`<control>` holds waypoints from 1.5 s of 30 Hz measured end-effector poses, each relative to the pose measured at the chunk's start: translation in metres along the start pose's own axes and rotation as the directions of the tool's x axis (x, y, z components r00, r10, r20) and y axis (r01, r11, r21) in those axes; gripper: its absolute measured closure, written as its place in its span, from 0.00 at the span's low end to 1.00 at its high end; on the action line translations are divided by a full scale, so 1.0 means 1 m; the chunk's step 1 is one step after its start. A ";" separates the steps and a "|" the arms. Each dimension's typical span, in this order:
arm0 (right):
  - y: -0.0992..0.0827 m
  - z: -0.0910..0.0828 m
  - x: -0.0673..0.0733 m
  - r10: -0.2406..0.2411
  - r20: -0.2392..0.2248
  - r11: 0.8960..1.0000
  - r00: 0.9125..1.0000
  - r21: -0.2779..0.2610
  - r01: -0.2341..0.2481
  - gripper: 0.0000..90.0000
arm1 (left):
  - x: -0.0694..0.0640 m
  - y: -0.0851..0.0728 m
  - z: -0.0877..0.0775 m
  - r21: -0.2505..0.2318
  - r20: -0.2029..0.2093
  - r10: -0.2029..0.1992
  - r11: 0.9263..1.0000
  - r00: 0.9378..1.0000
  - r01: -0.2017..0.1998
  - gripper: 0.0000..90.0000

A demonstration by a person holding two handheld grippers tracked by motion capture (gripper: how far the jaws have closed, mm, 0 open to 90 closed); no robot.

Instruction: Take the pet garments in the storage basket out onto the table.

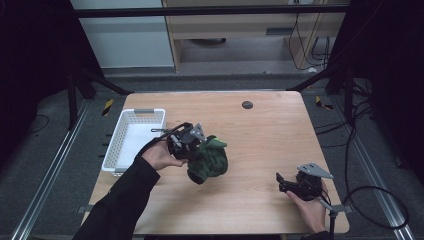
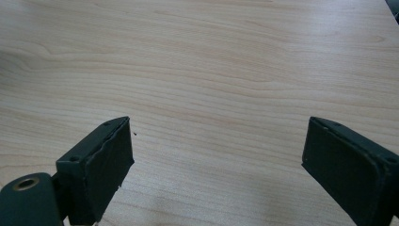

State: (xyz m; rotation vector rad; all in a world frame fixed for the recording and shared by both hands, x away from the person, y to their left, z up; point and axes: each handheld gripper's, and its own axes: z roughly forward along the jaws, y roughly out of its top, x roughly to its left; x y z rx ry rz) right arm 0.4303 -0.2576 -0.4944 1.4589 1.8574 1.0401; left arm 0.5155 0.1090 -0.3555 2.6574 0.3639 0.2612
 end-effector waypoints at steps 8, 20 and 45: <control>0.000 0.000 -0.001 -0.002 0.004 1.000 1.000 -0.004 0.002 0.10 | -0.002 0.005 0.022 0.013 0.032 0.015 1.000 0.999 -0.015 0.82; 0.000 0.000 -0.001 -0.005 0.004 1.000 1.000 -0.003 0.005 0.10 | -0.005 0.008 0.051 0.073 0.064 0.033 0.997 0.997 -0.038 0.82; 0.000 0.000 -0.001 -0.005 0.001 1.000 1.000 -0.001 0.005 0.10 | -0.004 0.002 0.069 0.099 0.084 0.027 0.995 0.996 -0.035 0.63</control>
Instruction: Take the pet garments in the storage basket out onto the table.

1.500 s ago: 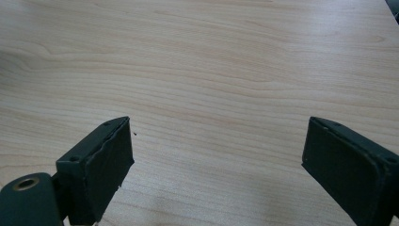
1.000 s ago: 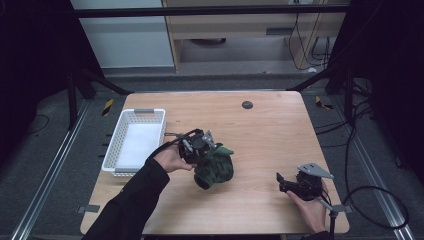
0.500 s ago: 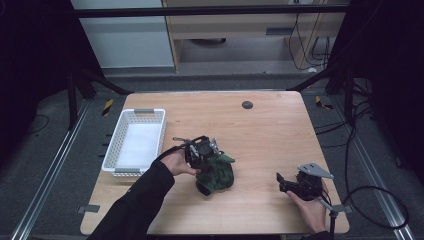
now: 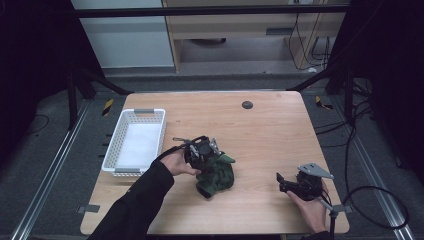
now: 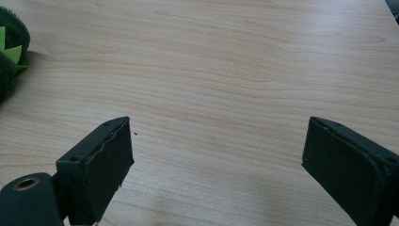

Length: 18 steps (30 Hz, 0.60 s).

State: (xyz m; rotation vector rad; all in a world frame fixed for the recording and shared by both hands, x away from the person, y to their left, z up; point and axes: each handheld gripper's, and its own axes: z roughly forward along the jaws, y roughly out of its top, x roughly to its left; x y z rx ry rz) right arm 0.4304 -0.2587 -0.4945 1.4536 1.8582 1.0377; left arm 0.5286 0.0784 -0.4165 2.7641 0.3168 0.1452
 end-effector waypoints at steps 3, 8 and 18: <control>0.000 0.000 0.000 0.003 0.001 1.000 1.000 -0.002 -0.003 0.10 | 0.000 -0.001 -0.004 -0.017 -0.003 -0.008 1.000 1.000 0.008 0.53; 0.000 0.000 -0.001 0.002 0.001 1.000 1.000 -0.002 -0.002 0.10 | -0.001 -0.009 -0.016 -0.073 -0.012 -0.030 0.997 0.999 0.029 0.44; 0.000 0.000 -0.001 0.001 0.003 1.000 1.000 -0.003 -0.001 0.10 | -0.001 -0.029 -0.029 -0.183 -0.045 -0.110 0.978 0.993 0.100 0.29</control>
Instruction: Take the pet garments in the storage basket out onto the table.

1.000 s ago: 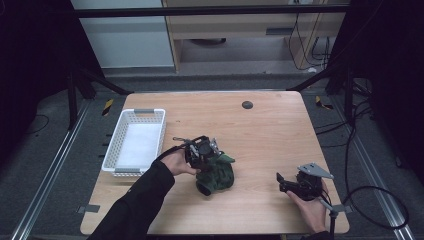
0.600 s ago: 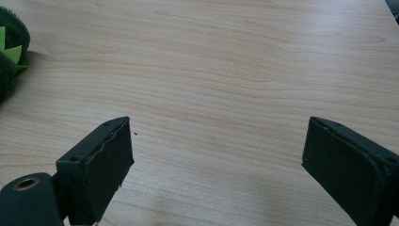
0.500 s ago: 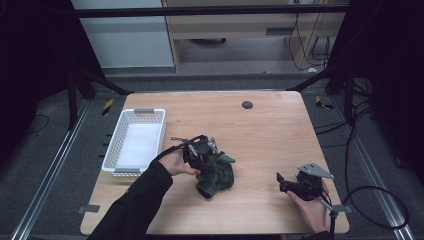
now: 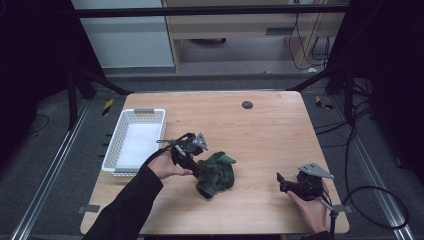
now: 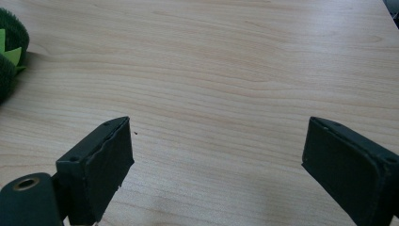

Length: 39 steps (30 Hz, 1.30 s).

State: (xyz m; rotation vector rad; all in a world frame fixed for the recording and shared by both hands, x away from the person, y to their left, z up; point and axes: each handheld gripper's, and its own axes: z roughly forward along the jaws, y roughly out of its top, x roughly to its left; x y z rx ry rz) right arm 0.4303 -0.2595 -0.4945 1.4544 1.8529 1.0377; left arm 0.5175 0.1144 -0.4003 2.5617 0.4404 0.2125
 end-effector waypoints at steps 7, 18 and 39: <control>0.000 0.000 0.000 0.001 0.001 1.000 1.000 -0.001 -0.001 0.10 | 0.001 -0.015 -0.014 -0.121 -0.032 -0.082 0.990 0.996 0.078 0.27; 0.000 -0.001 0.000 0.002 0.000 1.000 1.000 -0.008 -0.002 0.10 | -0.006 -0.055 -0.029 -0.364 -0.074 -0.264 0.905 0.962 0.220 0.26; 0.000 -0.007 -0.001 0.010 -0.004 1.000 1.000 -0.028 -0.010 0.09 | -0.028 -0.118 -0.039 -0.530 -0.117 -0.461 0.778 0.879 0.338 0.43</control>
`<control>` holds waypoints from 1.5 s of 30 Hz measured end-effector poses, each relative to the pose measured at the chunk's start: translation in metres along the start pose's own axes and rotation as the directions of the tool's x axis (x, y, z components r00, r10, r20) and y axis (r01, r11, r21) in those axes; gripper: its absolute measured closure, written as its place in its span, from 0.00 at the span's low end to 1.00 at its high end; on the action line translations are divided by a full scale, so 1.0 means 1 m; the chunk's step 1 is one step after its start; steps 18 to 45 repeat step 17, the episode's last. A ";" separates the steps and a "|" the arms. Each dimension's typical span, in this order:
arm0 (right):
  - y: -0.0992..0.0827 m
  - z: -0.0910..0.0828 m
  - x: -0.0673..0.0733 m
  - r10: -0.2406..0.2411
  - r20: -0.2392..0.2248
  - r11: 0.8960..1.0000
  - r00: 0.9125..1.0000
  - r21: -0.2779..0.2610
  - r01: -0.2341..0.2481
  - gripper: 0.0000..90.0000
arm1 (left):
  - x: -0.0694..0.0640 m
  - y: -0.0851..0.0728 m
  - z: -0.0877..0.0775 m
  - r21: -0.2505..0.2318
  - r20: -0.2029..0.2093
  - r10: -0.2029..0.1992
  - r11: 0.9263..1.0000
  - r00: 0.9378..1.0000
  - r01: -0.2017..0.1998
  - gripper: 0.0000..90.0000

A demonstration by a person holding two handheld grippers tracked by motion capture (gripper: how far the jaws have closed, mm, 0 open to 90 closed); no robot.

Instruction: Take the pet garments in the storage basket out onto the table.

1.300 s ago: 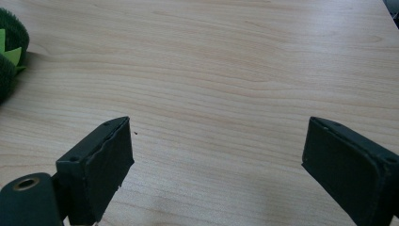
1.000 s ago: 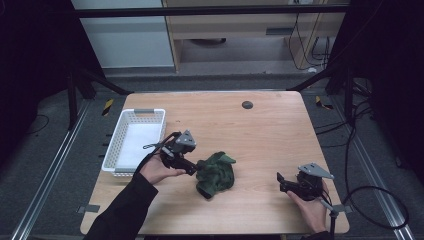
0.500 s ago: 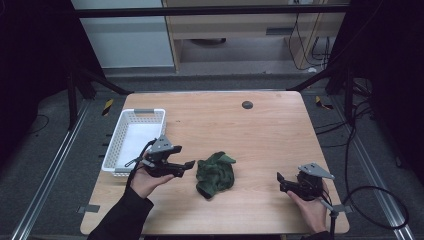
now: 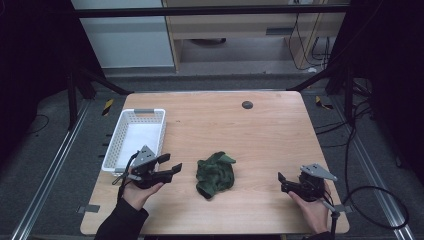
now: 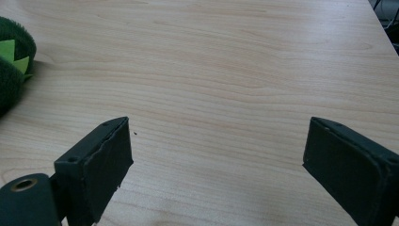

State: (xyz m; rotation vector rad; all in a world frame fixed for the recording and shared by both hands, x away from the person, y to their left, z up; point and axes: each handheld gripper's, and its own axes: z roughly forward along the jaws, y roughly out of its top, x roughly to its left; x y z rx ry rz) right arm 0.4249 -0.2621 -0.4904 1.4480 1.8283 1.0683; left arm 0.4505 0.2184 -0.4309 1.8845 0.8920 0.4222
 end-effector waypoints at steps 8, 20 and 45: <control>-0.002 -0.001 0.002 -0.020 0.000 1.000 1.000 -0.001 0.020 0.09 | 0.003 -0.021 -0.009 0.008 -0.040 -0.033 0.999 0.999 0.034 0.45; -0.003 -0.004 0.001 -0.008 -0.002 1.000 1.000 0.000 0.008 0.09 | 0.005 -0.046 -0.020 0.044 -0.126 -0.042 0.998 0.991 0.048 0.40; -0.003 -0.004 0.001 -0.008 -0.002 1.000 1.000 0.000 0.008 0.09 | 0.005 -0.046 -0.020 0.044 -0.126 -0.042 0.998 0.991 0.048 0.40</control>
